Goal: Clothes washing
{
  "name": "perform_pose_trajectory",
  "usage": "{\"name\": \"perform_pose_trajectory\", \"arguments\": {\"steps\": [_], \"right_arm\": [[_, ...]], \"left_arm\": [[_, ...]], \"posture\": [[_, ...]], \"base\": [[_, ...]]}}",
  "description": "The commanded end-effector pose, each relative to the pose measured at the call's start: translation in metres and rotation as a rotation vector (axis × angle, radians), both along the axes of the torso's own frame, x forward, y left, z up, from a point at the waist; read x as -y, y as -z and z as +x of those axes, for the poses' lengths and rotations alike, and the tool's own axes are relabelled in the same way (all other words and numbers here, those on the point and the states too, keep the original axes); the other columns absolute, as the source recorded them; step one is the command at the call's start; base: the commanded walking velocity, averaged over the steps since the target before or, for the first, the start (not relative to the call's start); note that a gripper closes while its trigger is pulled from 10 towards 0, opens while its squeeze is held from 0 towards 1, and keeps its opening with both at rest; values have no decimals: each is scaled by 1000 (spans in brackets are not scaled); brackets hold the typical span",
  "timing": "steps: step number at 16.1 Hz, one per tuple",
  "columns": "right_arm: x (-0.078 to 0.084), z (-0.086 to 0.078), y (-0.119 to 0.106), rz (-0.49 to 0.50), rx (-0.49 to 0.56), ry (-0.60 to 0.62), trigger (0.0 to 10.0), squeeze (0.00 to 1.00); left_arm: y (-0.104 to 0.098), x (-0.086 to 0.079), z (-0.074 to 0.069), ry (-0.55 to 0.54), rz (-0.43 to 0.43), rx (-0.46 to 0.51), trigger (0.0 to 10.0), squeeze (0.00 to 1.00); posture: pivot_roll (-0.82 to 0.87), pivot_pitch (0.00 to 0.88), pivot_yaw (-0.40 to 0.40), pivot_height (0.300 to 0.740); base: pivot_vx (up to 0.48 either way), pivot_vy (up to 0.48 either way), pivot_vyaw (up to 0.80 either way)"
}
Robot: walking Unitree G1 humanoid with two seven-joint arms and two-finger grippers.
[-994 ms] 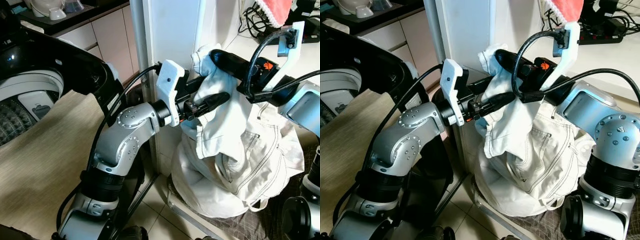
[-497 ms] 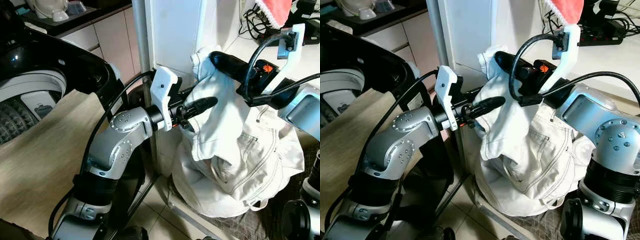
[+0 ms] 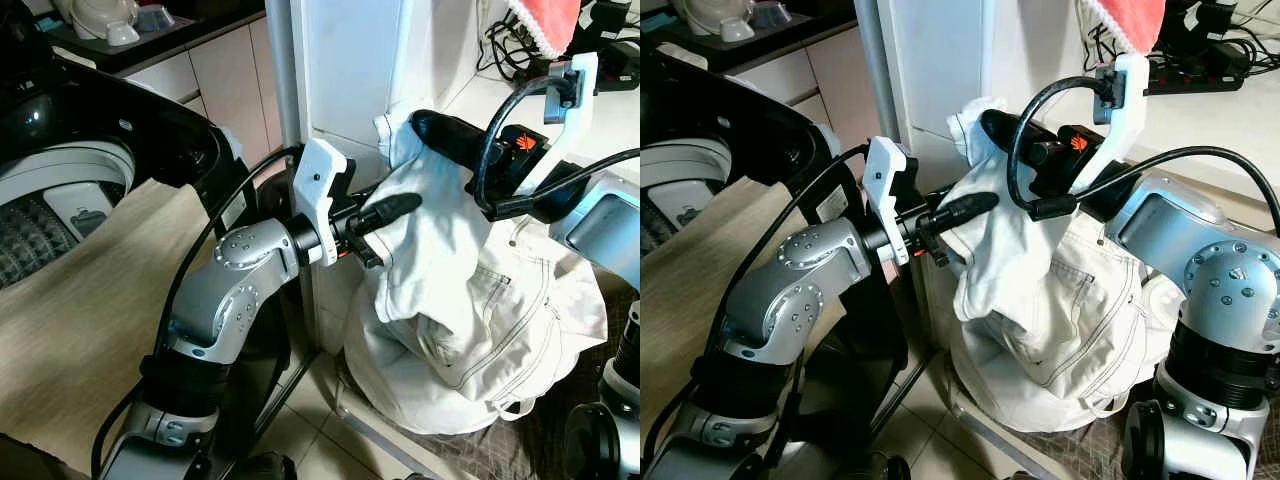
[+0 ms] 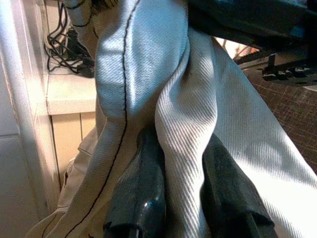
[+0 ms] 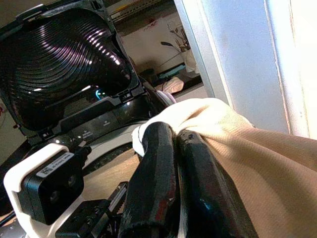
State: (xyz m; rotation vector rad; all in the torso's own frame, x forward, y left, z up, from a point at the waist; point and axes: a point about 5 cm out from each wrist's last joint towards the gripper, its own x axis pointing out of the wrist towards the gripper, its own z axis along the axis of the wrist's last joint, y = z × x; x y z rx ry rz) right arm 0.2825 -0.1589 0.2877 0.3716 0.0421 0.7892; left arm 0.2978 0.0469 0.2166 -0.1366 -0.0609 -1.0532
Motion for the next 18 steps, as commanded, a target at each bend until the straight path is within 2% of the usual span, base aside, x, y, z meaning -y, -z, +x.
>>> {"name": "perform_pose_trajectory", "arguments": {"steps": [1, 5, 6, 7, 8, 9, 13, 14, 15, 16, 17, 18], "right_arm": [[-5, -6, -7, -5, 40, -35, 0, 0], [-6, -7, -5, -13, 40, -30, 0, 0], [-6, -6, -6, -18, 47, -23, 2863, 0], [-5, -6, -6, -22, 50, -19, 2863, 0], [-6, -6, -6, -16, 51, -21, 10000, 553], [-7, -7, -7, -5, 59, -40, 10000, 1000], [-5, -8, -12, -33, 97, -25, 10000, 1000], [-3, -11, -15, -32, 123, -20, 10000, 0], [-2, -12, -15, -32, 128, -16, 10000, 0], [-1, -12, -15, -37, 131, -6, 10000, 0], [-1, -11, -14, -38, 132, -2, 10000, 0], [-1, -11, -13, -37, 134, -1, 10000, 0]], "left_arm": [[-3, -5, 2, -30, -14, 13, 0, 0], [-4, -7, 5, -51, -30, 5, 0, 0], [-4, -9, 6, -63, -35, 5, 0, 0], [-5, -9, 6, -69, -36, 6, 0, 0], [-5, -11, 7, -80, -40, 6, 0, 0], [-7, -18, 13, -136, -62, 8, 0, 0], [-17, -44, 24, -247, -77, 46, 0, 0], [-46, -90, 38, -415, -84, 158, 0, 0], [-59, -107, 41, -484, -87, 209, 0, 0], [-89, -139, 46, -624, -102, 320, 0, 0], [-125, -175, 46, -802, -100, 466, 0, 0], [-169, -209, 38, -990, -98, 628, 0, 0]], "posture": [[-88, 0, 56, 740], [-90, 0, 56, 740], [-90, 0, 56, 740], [-90, 0, 56, 740], [-91, 0, 55, 740], [-92, 0, 55, 740], [-95, 0, 54, 740], [-95, 0, 53, 740], [-93, 0, 51, 740], [-93, 0, 51, 740], [-83, 0, 45, 740], [-83, 0, 45, 740]], "base": [[0, 0, 0], [0, 0, 0], [0, 0, 0], [0, 0, 0], [0, 0, 0], [0, 0, 0], [0, 0, 0], [0, 0, 0], [0, 0, 0], [0, 0, 0], [0, 0, 0], [0, 0, 0]]}}
